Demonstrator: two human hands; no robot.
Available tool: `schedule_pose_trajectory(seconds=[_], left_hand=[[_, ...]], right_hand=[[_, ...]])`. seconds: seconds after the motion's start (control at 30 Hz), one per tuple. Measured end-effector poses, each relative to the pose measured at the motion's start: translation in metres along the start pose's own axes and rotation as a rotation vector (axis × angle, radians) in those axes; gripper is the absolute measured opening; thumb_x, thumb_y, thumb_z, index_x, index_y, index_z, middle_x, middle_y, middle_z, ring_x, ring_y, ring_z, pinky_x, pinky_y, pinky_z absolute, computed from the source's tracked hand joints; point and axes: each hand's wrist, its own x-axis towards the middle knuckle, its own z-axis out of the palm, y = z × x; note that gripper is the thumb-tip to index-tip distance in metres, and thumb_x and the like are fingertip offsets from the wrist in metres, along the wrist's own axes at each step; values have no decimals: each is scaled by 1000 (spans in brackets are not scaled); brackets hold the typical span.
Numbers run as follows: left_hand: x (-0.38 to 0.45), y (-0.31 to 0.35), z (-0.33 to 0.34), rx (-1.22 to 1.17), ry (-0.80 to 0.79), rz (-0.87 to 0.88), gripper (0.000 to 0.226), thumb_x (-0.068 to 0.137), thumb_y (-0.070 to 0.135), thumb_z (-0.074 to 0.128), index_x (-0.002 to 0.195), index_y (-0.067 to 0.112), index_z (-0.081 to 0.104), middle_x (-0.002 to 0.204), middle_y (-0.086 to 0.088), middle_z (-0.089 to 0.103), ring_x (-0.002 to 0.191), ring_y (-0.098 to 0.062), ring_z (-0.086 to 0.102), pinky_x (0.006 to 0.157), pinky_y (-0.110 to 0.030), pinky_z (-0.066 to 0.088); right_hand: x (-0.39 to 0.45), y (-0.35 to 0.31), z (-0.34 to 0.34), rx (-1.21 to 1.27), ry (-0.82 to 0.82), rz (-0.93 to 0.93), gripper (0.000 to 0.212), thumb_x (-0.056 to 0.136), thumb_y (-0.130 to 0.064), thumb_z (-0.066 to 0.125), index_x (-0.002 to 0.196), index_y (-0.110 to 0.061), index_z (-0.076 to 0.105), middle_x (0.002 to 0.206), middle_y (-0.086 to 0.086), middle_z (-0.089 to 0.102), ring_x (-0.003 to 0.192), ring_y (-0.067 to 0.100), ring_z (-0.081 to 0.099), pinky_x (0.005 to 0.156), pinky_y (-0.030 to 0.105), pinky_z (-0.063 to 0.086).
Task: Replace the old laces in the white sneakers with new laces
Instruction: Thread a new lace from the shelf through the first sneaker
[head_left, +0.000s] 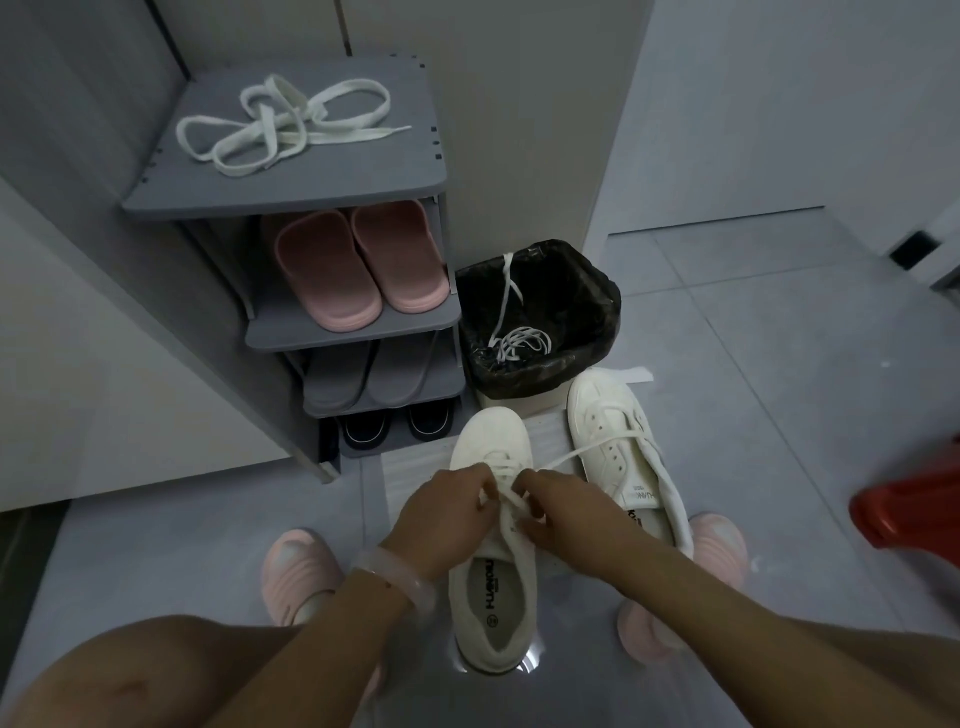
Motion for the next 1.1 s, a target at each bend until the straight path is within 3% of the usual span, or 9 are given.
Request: schedule_pose_trajectory(seconds=[0.1, 0.23, 0.5, 0.73, 0.8, 0.87, 0.97, 1.03, 1.1], left_hand=[[0, 1, 5, 104, -68, 10, 30, 91, 18, 43, 109, 25, 66, 104, -2, 65, 97, -20, 58, 73, -28, 42], [1, -1, 12, -21, -97, -22, 25, 90, 21, 49, 101, 26, 70, 100, -1, 68, 95, -19, 60, 74, -28, 43], [1, -4, 29, -223, 44, -55, 20, 89, 16, 53, 89, 13, 72, 84, -2, 66, 77, -10, 54, 58, -10, 34], [6, -5, 10, -120, 65, -19, 16, 87, 12, 56, 85, 7, 71, 82, 3, 46, 85, -15, 50, 69, -16, 34], [7, 2, -17, -462, 114, -139, 16, 87, 5, 54, 79, 4, 67, 84, 1, 51, 89, -21, 53, 81, -20, 44], [3, 12, -53, -1129, 161, -262, 21, 91, 2, 44, 75, 3, 57, 84, -10, 60, 87, -28, 62, 82, -34, 54], [-13, 11, -105, -1655, 242, -154, 21, 89, 7, 38, 69, 10, 44, 63, -5, 58, 38, -8, 53, 39, -17, 47], [-19, 4, -125, -1609, 243, -78, 22, 86, 12, 39, 64, 14, 39, 53, 1, 49, 26, -1, 28, 31, -13, 27], [-17, -3, -124, -1121, 240, -123, 38, 94, 10, 35, 57, 14, 45, 54, -4, 45, 31, -5, 27, 36, -15, 25]], right_hand=[[2, 0, 2, 69, 62, -19, 4, 90, -17, 49, 87, -15, 47, 84, 8, 56, 76, 20, 48, 64, 29, 34], [2, 0, 9, 58, 104, -37, 11, 92, -18, 46, 84, -16, 39, 76, 2, 48, 72, 19, 46, 62, 28, 31], [-5, 0, 11, 137, 85, -91, 39, 92, -24, 46, 129, -21, 35, 94, 2, 58, 79, 17, 53, 65, 28, 42], [0, 4, 8, 4, 84, -65, 45, 83, -44, 60, 124, -28, 49, 117, 1, 41, 109, 18, 41, 82, 27, 42], [2, 4, 6, 20, 55, -38, 47, 82, -45, 62, 125, -29, 50, 120, 1, 39, 113, 18, 36, 87, 25, 37], [3, 4, 5, 34, 32, -15, 49, 81, -45, 63, 126, -29, 50, 121, 2, 40, 116, 21, 35, 94, 27, 34], [5, 2, 5, 51, -7, 13, 50, 81, -44, 64, 127, -30, 50, 123, 4, 41, 117, 23, 36, 100, 33, 36], [5, 1, 6, 55, -23, 14, 50, 81, -43, 64, 127, -29, 49, 124, 3, 41, 117, 22, 38, 99, 34, 38], [6, 1, 9, 119, -4, 15, 50, 80, -39, 67, 126, -27, 50, 121, 3, 41, 114, 18, 40, 95, 27, 37]])
